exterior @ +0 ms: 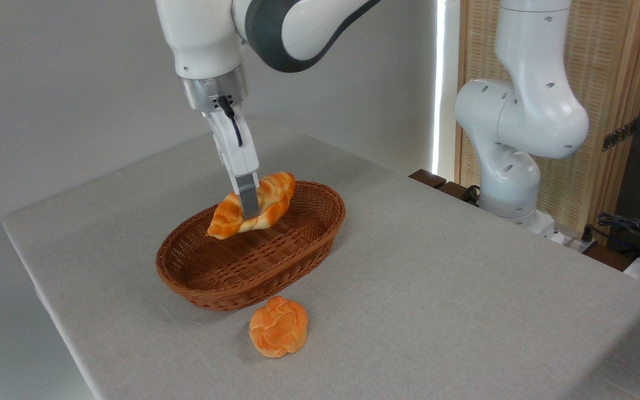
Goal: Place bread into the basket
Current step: 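Lift the braided loaf and carry it over the basket, then lower the loaf into the basket and open the gripper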
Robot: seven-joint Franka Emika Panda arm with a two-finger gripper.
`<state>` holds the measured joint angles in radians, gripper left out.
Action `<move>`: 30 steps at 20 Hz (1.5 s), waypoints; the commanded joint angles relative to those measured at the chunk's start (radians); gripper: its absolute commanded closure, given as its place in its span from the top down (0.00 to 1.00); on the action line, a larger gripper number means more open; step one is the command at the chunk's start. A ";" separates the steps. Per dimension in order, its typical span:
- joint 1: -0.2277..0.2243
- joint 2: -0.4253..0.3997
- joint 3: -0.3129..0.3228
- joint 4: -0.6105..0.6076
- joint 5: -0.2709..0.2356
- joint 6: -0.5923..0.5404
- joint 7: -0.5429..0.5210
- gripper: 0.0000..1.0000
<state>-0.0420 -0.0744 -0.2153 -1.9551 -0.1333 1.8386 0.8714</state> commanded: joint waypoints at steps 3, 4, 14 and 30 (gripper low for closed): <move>0.004 0.042 -0.012 0.018 -0.019 0.011 -0.055 1.00; 0.004 0.045 -0.010 0.018 -0.017 0.014 -0.055 1.00; 0.004 0.048 -0.009 0.018 -0.019 0.053 -0.063 1.00; 0.016 0.021 0.212 0.142 0.030 0.004 -0.130 1.00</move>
<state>-0.0209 -0.0574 -0.0413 -1.8213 -0.1322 1.8630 0.7640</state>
